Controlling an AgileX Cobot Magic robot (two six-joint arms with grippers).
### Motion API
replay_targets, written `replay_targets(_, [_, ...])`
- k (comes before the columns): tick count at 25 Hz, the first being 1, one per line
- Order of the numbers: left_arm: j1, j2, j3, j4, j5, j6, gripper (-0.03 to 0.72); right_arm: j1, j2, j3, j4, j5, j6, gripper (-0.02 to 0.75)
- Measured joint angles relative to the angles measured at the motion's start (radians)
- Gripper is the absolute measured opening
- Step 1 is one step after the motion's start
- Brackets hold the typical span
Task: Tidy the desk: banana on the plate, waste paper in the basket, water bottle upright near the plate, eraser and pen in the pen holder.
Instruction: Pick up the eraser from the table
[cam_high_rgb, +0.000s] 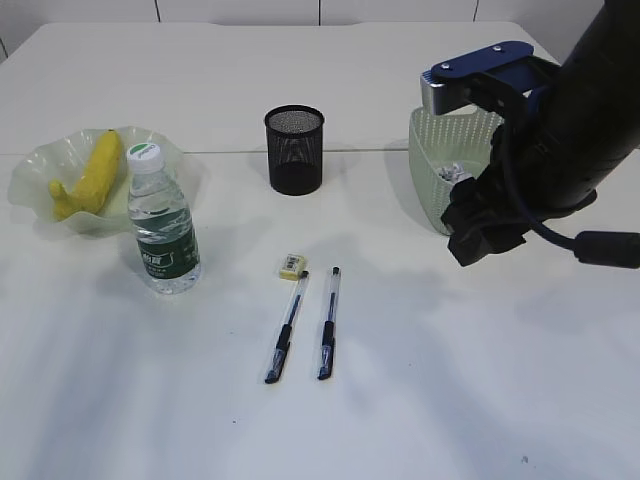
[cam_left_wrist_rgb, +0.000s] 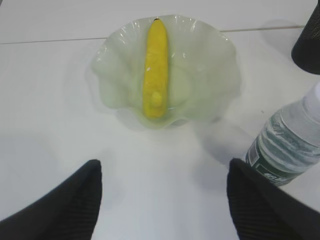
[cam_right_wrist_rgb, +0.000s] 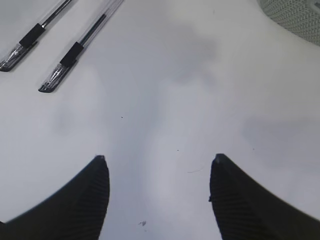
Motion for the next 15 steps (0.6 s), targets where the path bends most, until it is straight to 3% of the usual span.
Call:
replay_targets(4, [-0.041,0.0,-0.075,-0.067,0.153,0.082,0.548,0.0,0.0,0.0,0.0,0.0,0.0,0.468])
replay_targets(10, [-0.048,-0.003,-0.175,-0.353,0.455,0.435,0.532,0.0,0.0,-0.006,-0.02,-0.004,0.0,0.468])
replay_targets(15, [-0.048,-0.003,-0.179,-0.467,0.634,0.577,0.53,0.0,0.009,-0.083,-0.031,0.03,0.0,0.468])
